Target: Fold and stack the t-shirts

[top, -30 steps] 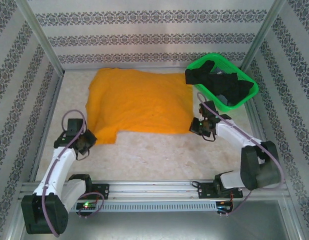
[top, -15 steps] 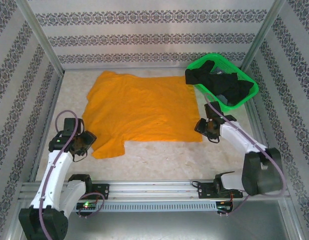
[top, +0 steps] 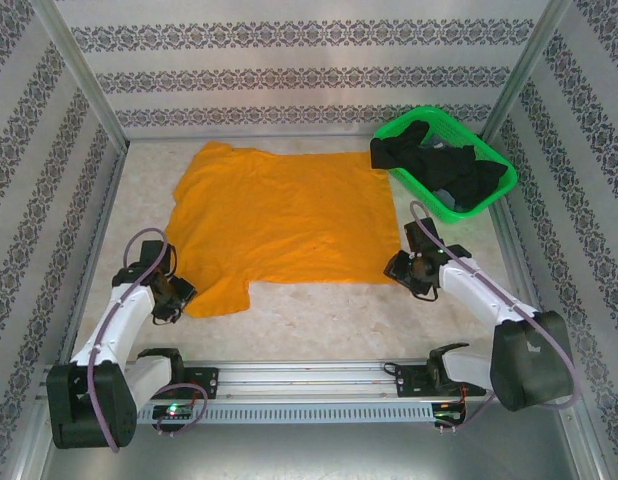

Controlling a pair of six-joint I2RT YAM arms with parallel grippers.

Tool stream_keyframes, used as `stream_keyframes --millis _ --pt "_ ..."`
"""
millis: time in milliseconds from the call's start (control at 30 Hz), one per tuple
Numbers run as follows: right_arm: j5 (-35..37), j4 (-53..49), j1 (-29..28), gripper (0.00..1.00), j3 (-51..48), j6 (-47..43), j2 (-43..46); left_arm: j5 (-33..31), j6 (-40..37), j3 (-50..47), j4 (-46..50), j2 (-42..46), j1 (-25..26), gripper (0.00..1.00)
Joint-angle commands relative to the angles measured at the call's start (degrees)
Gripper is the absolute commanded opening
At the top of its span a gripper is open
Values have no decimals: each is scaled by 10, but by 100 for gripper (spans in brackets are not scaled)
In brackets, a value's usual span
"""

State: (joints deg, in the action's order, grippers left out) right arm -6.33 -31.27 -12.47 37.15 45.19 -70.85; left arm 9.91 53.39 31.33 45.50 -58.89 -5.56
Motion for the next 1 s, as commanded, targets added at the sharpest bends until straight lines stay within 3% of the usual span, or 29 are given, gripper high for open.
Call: stream_keyframes --millis 0,100,200,267,433,533,667,967 --pt "-31 39 13 47 -27 32 -15 40 25 -33 -51 4 -5 43" --pt "-35 57 21 47 -30 33 -34 60 29 -57 -105 4 -4 38" --pt "-32 75 24 45 -23 32 -53 72 24 -65 -149 -20 -4 21" --pt "-27 83 32 43 -19 29 -67 71 21 -64 -151 -28 -5 11" --pt "-8 77 45 34 -9 17 -90 57 16 -60 -100 5 -4 1" --pt "-2 77 47 27 -4 11 -98 44 19 -55 -56 42 -4 0" --pt "5 60 45 1 11 1 -103 21 40 -46 18 102 -4 0" --pt "55 -96 9 0 15 2 -1 -26 148 -14 183 229 39 0"
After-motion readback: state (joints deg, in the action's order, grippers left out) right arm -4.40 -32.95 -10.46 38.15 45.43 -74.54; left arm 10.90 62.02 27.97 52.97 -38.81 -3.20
